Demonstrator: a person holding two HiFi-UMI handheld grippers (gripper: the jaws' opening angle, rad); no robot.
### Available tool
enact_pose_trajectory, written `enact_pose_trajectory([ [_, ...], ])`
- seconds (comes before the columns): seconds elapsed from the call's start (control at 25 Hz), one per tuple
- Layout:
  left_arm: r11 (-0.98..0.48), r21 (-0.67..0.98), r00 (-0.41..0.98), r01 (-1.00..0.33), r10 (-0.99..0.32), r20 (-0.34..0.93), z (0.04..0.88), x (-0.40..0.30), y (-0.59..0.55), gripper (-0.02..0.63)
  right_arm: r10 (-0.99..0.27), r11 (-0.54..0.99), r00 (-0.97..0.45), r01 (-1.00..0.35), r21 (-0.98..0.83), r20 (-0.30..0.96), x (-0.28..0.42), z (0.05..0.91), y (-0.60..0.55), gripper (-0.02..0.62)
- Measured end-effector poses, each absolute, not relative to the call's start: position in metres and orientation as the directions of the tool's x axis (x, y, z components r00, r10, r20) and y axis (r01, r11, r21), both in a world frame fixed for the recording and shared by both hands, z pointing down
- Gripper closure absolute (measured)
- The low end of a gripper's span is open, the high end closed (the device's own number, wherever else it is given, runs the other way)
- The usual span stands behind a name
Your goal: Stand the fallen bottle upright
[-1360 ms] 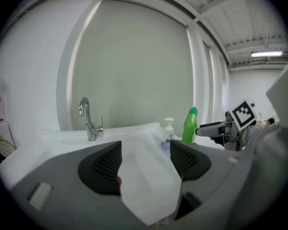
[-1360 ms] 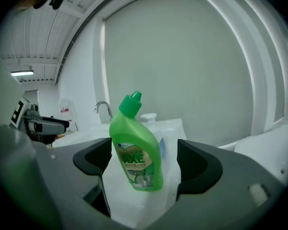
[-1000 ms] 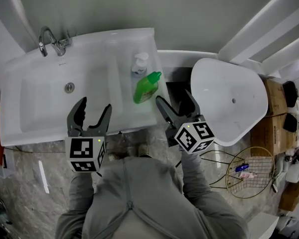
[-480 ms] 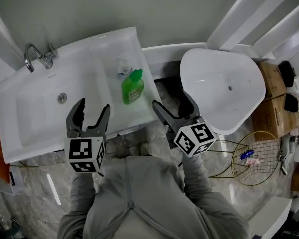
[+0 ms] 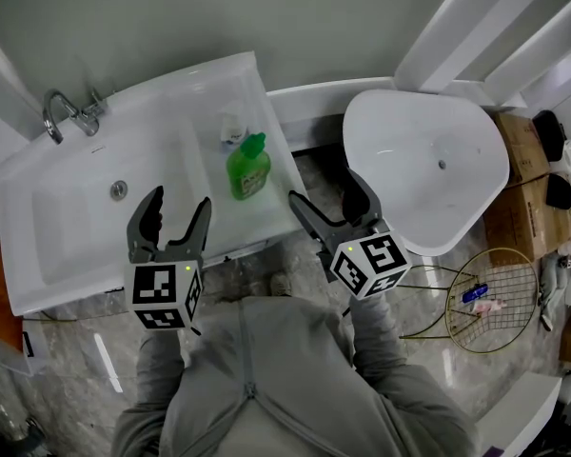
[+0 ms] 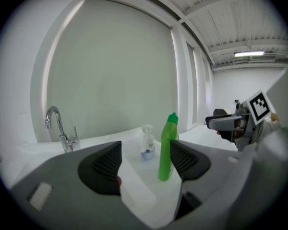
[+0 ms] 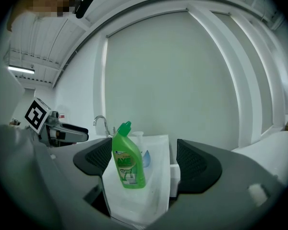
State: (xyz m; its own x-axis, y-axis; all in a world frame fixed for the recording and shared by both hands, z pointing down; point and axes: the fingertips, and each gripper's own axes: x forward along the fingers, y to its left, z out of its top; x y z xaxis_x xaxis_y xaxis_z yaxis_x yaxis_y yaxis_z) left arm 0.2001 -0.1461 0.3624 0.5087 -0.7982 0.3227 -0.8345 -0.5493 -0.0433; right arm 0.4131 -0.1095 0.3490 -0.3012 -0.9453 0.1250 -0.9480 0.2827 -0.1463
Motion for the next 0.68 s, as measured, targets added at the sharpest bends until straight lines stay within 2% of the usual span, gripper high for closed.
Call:
enact_pose_trajectory([
  [0.68, -0.534, -0.038, 0.495, -0.845, -0.806, 0.323, 0.3636, 0.1977, -0.1497, 0.252, -0.934, 0.307, -0.326, -0.941, -0.141, 0.146, 0.408, 0.3516, -0.1179, 0.17],
])
